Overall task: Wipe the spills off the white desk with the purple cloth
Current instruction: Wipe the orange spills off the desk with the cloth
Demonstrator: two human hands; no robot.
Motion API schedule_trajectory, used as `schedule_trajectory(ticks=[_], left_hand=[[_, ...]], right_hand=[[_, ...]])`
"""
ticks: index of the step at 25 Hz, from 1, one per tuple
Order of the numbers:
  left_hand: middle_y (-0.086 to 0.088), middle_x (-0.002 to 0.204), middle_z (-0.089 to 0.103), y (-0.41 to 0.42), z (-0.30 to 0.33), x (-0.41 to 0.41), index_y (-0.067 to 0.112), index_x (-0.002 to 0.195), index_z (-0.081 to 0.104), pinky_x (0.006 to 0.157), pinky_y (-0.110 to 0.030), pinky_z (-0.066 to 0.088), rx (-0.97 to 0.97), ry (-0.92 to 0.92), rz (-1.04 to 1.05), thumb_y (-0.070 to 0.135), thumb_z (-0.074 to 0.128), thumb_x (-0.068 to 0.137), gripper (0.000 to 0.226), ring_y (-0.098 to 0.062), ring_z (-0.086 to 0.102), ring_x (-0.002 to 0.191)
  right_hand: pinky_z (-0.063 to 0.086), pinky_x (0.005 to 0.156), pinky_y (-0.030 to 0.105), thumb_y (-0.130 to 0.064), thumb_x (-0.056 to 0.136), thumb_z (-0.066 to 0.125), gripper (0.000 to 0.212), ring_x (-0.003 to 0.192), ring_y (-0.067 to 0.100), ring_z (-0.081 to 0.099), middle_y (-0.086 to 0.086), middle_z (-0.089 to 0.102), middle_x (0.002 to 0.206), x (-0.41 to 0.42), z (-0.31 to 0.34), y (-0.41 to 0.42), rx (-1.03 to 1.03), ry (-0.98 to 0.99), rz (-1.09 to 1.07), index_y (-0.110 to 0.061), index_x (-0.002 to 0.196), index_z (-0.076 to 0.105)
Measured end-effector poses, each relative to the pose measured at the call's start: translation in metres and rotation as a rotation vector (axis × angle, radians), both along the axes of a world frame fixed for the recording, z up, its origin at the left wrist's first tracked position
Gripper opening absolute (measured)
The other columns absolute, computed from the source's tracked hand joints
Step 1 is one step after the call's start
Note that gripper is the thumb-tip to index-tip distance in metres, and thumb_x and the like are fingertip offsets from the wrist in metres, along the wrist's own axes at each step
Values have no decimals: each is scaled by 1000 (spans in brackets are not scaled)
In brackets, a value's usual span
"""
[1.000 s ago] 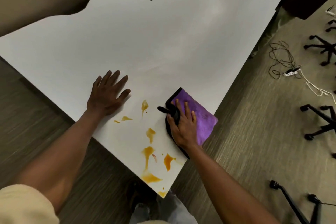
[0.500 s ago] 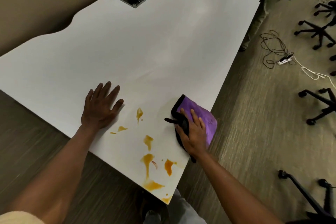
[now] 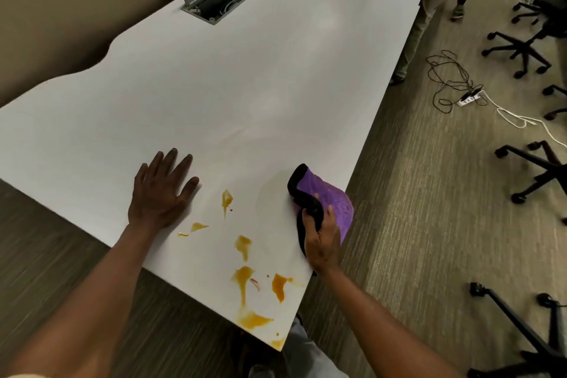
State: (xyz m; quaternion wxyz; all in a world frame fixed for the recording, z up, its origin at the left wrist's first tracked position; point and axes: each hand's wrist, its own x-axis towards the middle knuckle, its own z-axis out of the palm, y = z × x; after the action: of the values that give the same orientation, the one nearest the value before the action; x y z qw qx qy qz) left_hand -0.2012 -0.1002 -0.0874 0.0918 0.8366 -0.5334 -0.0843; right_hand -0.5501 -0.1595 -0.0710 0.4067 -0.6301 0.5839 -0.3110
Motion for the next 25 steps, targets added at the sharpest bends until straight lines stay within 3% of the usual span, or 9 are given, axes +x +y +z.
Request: schedule_trajectory(ticks=[2,3,7,9,15,20,23,25], left_hand=[[7,172,13,0,0,1,44,161,16,127,-46,6,-7,-2,-3,72,15,97,70,-18,5,159],[7,172,13,-1,0,2,44,161,17,127,-45,6,-7,-2,-3,73,15,97,70,-18,5,159],[8,172,11,-1,0,3,45,161,15,127,-44,3,7,0,5,74,14,97,71,-16,2,159],[8,172,11,-2,0,2,45,161,15,127,-44,3,7,1,-1,74,14,96,71,-16,2,159],[7,172,14,-5,1,-2,43,161,18,127,-45,4,-9,-1,0,73,16,97,71,-17,5,159],[8,172,11,-4,1,-1,44,161,16,127,-44,2,11,-3,8,72,18,97,70,-16,2,159],[8,172,12,-4,1,0,45,161,17,127,-44,2,6,1,5,72,17,96,71,-16,2,159],[8,172,11,-3,0,0,46,161,16,127,-43,2,8,9,-1,72,16,96,70,-15,2,159]], right_hand=[[11,124,36,-42,99,48,50,145,-7,15,-14,36,149,1,0,5,-135,147,108,-30,147,42],[6,127,37,-43,100,44,52,148,-5,14,-13,33,153,2,-1,5,-208,207,153,-27,149,45],[14,127,51,-50,98,41,55,154,14,24,-7,43,159,10,-7,-5,-265,400,220,-31,148,49],[10,127,49,-56,98,42,57,156,15,19,-9,37,162,7,-12,-3,-286,490,272,-34,150,47],[-5,127,45,-56,98,34,68,159,17,-5,-2,-1,172,4,-15,-7,-242,660,326,-38,162,17],[-2,127,52,-59,97,22,69,159,26,-1,2,4,172,46,-7,-19,-205,729,367,-38,162,13],[4,126,57,-56,94,26,72,159,26,0,-2,8,172,60,1,-12,-279,678,629,-35,162,18],[-2,127,53,-54,94,29,72,159,23,-5,-6,3,172,39,5,-6,-347,633,906,-36,162,12]])
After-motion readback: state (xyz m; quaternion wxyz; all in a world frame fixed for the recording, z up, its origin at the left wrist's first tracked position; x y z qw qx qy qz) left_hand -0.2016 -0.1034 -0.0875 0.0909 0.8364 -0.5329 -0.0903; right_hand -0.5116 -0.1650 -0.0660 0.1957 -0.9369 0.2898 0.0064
